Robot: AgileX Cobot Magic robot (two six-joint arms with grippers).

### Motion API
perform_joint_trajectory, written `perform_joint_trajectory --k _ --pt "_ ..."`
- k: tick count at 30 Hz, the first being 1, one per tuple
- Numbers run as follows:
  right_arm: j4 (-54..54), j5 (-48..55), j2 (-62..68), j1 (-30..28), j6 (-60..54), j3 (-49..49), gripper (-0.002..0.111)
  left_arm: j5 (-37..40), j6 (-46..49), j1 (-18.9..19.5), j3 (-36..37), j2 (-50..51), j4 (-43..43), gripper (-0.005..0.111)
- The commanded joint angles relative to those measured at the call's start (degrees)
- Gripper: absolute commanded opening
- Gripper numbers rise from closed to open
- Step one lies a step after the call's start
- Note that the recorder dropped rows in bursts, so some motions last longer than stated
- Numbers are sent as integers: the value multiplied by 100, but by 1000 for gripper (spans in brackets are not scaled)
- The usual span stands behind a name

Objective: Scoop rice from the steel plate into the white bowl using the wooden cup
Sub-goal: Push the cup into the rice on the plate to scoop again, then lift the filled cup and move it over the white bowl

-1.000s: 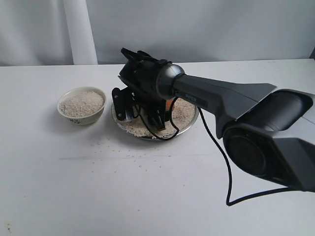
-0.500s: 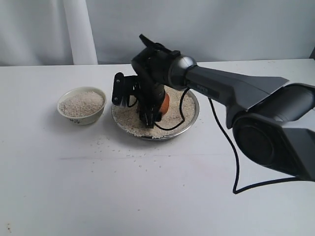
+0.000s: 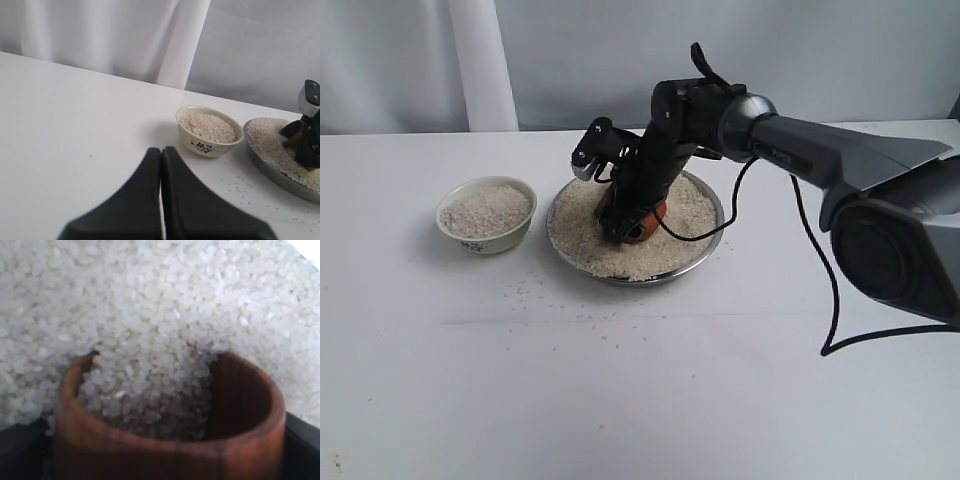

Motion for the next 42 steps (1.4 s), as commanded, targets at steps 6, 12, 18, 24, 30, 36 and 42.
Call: perform_joint_trajectory --k 6,12,18,24,30,36,42 --pt "875 252 94 -238 -346 128 0 -19 -19 -35 -13 -14 -19 0" --pt "1061 305 -187 -326 -373 298 0 -19 -19 -35 -13 -14 -19 0" --pt "1091 -556 -673 -342 -585 1259 0 -19 -19 -35 -13 -14 -19 0" --pt "2101 -1394 -1082 -375 -1722 2440 0 -19 -19 -35 -13 -14 -19 0" --pt "4366 -2092 -1441 -433 -3398 3061 0 -19 -19 -35 -13 -14 -19 0" --pt "5238 -2299 -1802 -423 -4046 3061 0 -19 -19 -35 -13 -14 -19 0" --pt "6304 -2456 -2258 -400 -4743 3026 0 -19 -19 -35 -13 -14 -19 0"
